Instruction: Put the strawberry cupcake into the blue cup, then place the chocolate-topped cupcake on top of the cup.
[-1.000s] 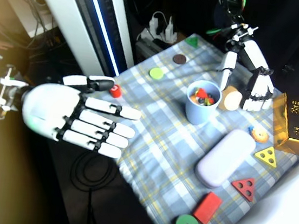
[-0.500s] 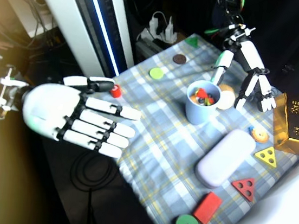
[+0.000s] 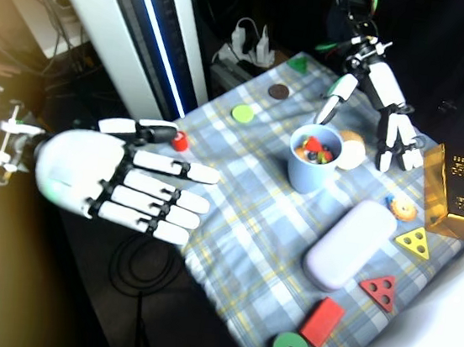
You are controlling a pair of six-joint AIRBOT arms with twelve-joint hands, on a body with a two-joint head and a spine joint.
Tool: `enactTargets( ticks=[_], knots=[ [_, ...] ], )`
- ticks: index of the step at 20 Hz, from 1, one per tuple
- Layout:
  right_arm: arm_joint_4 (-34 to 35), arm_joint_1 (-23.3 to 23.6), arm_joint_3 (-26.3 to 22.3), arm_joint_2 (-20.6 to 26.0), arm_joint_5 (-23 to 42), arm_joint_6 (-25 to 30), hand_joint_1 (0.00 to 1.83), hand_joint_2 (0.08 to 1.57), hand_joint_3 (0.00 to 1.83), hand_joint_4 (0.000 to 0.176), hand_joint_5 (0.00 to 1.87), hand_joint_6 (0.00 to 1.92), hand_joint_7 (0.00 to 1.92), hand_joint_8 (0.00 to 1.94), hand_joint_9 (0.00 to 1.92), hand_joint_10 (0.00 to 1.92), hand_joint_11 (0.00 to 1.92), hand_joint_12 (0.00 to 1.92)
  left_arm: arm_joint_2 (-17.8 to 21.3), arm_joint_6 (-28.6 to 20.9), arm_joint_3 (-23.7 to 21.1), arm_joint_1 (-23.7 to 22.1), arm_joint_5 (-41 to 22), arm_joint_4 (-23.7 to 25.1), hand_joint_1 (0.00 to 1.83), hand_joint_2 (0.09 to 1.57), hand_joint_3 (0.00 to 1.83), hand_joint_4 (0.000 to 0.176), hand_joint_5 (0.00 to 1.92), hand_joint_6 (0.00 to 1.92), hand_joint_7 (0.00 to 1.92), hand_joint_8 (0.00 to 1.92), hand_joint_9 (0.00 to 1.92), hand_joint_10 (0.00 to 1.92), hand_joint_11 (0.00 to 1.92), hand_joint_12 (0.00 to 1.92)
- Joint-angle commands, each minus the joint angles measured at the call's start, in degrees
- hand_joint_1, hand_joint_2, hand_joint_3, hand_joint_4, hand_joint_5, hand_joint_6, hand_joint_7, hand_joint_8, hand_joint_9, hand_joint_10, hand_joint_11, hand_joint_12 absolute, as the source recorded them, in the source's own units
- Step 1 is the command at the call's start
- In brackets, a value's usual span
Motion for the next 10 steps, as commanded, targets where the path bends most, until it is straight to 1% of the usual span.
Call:
enactTargets(
  ticks=[1,2,3,4,5,7,8,9,10],
  knots=[
    [1.23,0.14,0.18,-0.16,7.06,0.63,0.25,0.88,0.00,0.091,0.03,0.00,0.13,0.00,0.05,0.00,0.00,0.00,-0.42,-0.28,0.46,-0.06,-5.46,1.38,0.61,0.71,0.01,0.157,0.52,0.03,0.11,0.00,0.00,0.00,0.00,0.00],
    [1.23,0.14,0.18,-0.18,7.06,0.63,0.25,0.87,0.00,0.091,0.04,0.01,0.15,0.01,0.06,0.00,0.00,0.00,-0.61,-0.28,0.59,0.15,-5.42,1.13,0.64,0.70,0.00,0.166,0.54,0.03,0.12,0.01,0.00,0.00,0.00,0.00],
    [1.23,0.14,0.18,-0.19,7.06,0.63,0.24,0.89,0.00,0.065,0.05,0.01,0.16,0.01,0.06,0.00,0.00,0.00,-0.71,-0.28,0.69,0.22,-5.40,0.98,0.67,0.70,0.00,0.166,0.57,0.01,0.14,0.00,0.01,0.00,0.00,0.00],
    [1.23,0.13,0.18,-0.19,7.06,0.66,0.22,0.89,0.00,0.061,0.04,0.00,0.15,0.01,0.04,0.00,0.00,0.00,-0.78,-0.28,0.80,0.24,-5.39,0.91,0.67,0.70,0.00,0.167,0.60,0.02,0.16,0.01,0.03,0.01,0.00,0.00],
    [1.24,0.10,0.18,-0.19,7.06,0.70,0.19,0.88,0.00,0.050,0.06,0.01,0.18,0.02,0.06,0.01,0.01,0.00,-0.81,-0.28,0.87,0.24,-5.39,0.81,0.68,0.75,0.00,0.174,0.65,0.01,0.18,0.00,0.03,0.00,0.00,0.00],
    [1.24,0.10,0.18,-0.19,7.06,0.71,0.20,0.88,0.00,0.069,0.04,0.00,0.16,0.00,0.04,0.00,0.00,0.00,-0.88,-0.28,0.92,0.24,-5.41,0.76,0.76,0.79,0.01,0.176,0.77,0.02,0.17,0.00,0.00,0.00,0.00,0.00],
    [1.24,0.10,0.18,-0.19,7.06,0.71,0.21,0.89,0.00,0.040,0.06,0.01,0.18,0.01,0.07,0.01,0.01,0.00,-0.90,-0.28,0.94,0.24,-5.41,0.75,0.79,0.81,0.00,0.176,0.83,0.01,0.19,0.00,0.01,0.00,0.00,0.00],
    [1.24,0.10,0.18,-0.20,7.06,0.71,0.21,0.89,0.00,0.061,0.05,0.00,0.17,0.00,0.06,0.01,0.00,0.00,-0.91,-0.28,0.94,0.24,-5.41,0.74,0.83,0.83,0.00,0.176,0.90,0.01,0.25,0.01,0.02,0.00,0.00,0.00],
    [1.24,0.06,0.17,-0.21,7.06,0.72,0.23,0.88,0.00,0.067,0.06,0.01,0.17,0.00,0.06,0.01,0.00,0.00,-0.91,-0.28,0.92,0.23,-5.52,0.73,0.83,0.83,0.00,0.176,0.92,0.01,0.25,0.00,0.02,0.00,0.00,0.00]
  ],
)
